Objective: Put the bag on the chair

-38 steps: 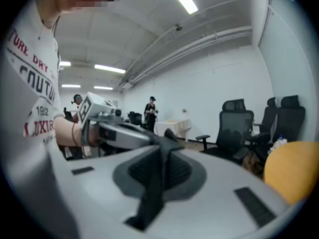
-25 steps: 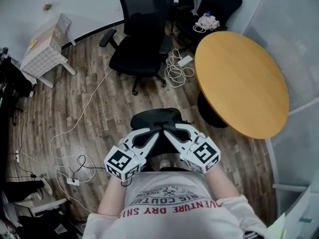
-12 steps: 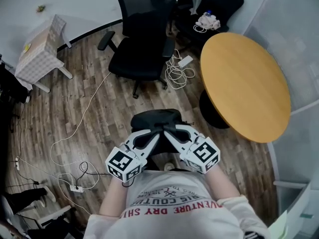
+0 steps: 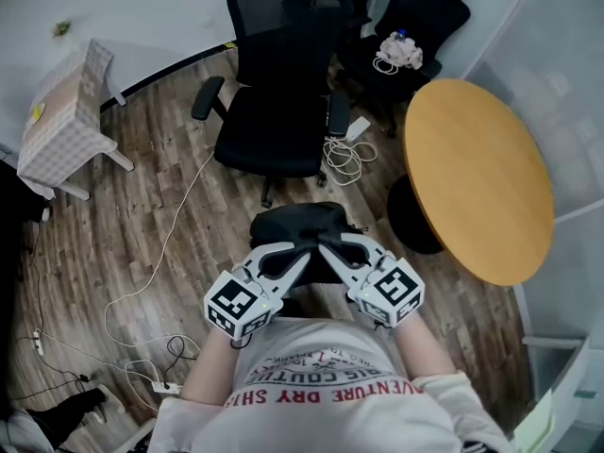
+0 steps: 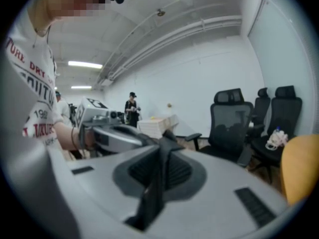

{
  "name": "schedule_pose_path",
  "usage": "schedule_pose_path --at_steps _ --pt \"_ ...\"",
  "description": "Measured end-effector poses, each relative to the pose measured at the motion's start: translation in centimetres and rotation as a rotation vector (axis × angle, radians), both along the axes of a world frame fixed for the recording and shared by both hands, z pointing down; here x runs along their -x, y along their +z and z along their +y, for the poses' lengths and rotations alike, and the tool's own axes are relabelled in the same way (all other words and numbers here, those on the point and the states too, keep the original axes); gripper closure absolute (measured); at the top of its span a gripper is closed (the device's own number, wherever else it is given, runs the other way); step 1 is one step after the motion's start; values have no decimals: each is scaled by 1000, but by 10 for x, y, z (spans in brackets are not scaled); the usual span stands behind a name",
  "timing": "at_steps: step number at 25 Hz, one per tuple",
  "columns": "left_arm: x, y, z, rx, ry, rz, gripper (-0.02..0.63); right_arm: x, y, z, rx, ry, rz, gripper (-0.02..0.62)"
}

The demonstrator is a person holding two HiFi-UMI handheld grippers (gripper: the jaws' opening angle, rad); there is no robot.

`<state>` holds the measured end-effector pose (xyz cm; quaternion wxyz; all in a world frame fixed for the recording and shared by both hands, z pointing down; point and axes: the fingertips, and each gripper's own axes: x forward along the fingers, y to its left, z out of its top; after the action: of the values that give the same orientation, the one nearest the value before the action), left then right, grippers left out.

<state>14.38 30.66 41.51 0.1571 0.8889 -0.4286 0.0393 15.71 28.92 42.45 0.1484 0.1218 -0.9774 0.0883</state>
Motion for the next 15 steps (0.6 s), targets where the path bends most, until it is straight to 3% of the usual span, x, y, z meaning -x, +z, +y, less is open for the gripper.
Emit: schedule_pose_path --at_steps 6,15 --pt "53 -10 -35 -13 36 -10 550 54 -11 -37 4 53 -7 551" --pt "118 -9 -123 -14 -74 -22 549 118 -8 -119 -3 -11 -13 551"
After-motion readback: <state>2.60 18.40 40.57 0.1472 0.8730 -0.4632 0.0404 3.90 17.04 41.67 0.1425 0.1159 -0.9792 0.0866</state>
